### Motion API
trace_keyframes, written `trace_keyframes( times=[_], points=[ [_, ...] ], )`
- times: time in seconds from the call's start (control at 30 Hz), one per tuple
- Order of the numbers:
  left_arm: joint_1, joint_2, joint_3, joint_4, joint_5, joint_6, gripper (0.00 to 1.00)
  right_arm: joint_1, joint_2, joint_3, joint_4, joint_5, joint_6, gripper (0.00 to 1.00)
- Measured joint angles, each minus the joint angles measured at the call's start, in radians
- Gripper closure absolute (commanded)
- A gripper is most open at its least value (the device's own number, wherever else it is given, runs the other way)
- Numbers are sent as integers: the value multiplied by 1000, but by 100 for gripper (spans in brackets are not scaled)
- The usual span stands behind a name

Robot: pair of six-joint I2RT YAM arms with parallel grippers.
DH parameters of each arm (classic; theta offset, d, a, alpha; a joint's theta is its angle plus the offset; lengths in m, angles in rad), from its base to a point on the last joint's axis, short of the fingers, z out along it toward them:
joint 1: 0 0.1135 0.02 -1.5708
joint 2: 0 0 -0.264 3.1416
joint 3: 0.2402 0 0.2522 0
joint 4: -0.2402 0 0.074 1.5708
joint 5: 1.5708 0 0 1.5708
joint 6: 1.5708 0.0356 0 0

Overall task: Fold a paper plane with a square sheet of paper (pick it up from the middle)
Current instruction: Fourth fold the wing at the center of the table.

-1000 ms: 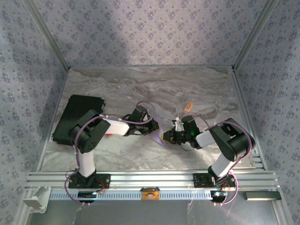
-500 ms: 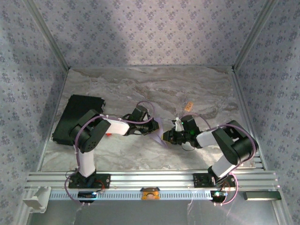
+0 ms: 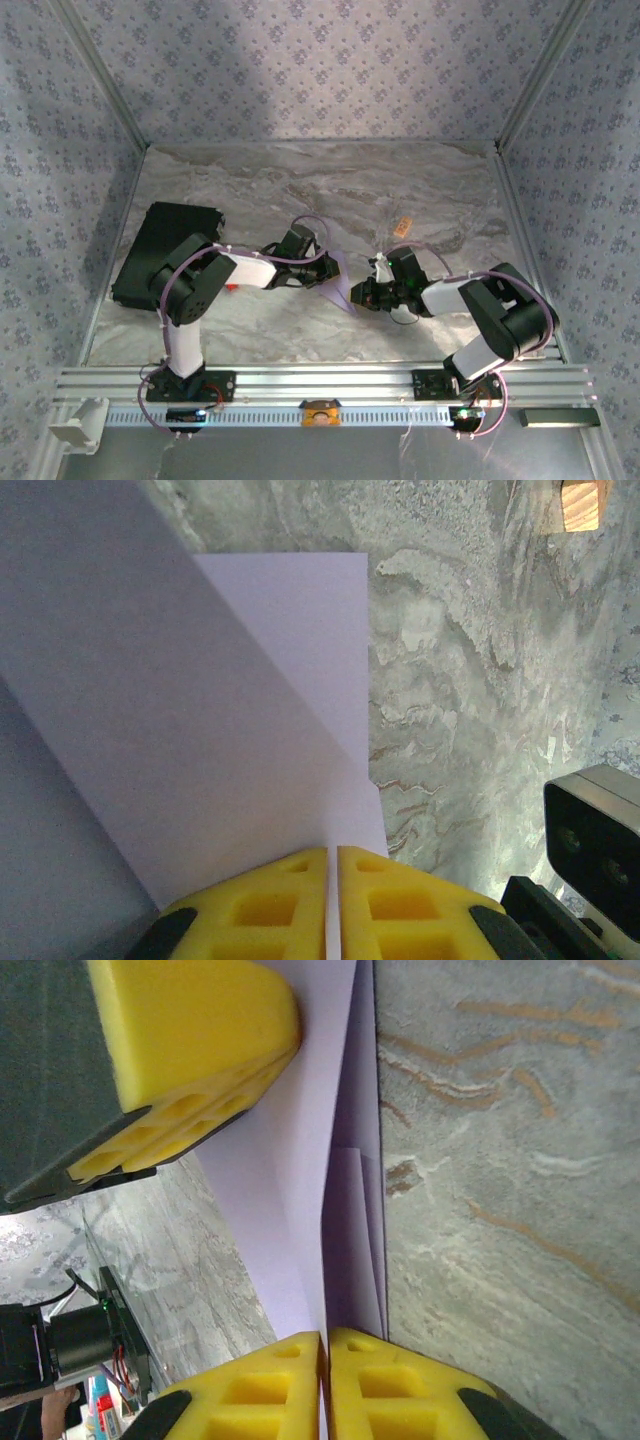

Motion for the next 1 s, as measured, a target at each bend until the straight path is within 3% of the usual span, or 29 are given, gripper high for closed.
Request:
trace_keyframes(
  times=[0.27,0.53,1.0],
  points=[
    [0,0,0,0,0,0,89,2,-14,-18,30,-6,0,82],
    [0,1,0,1,3,0,89,10,-66,-59,2,13,-4,90],
    [1,6,1,10,11,0,89,34,-106,-60,-55,45,-3,86]
  ],
)
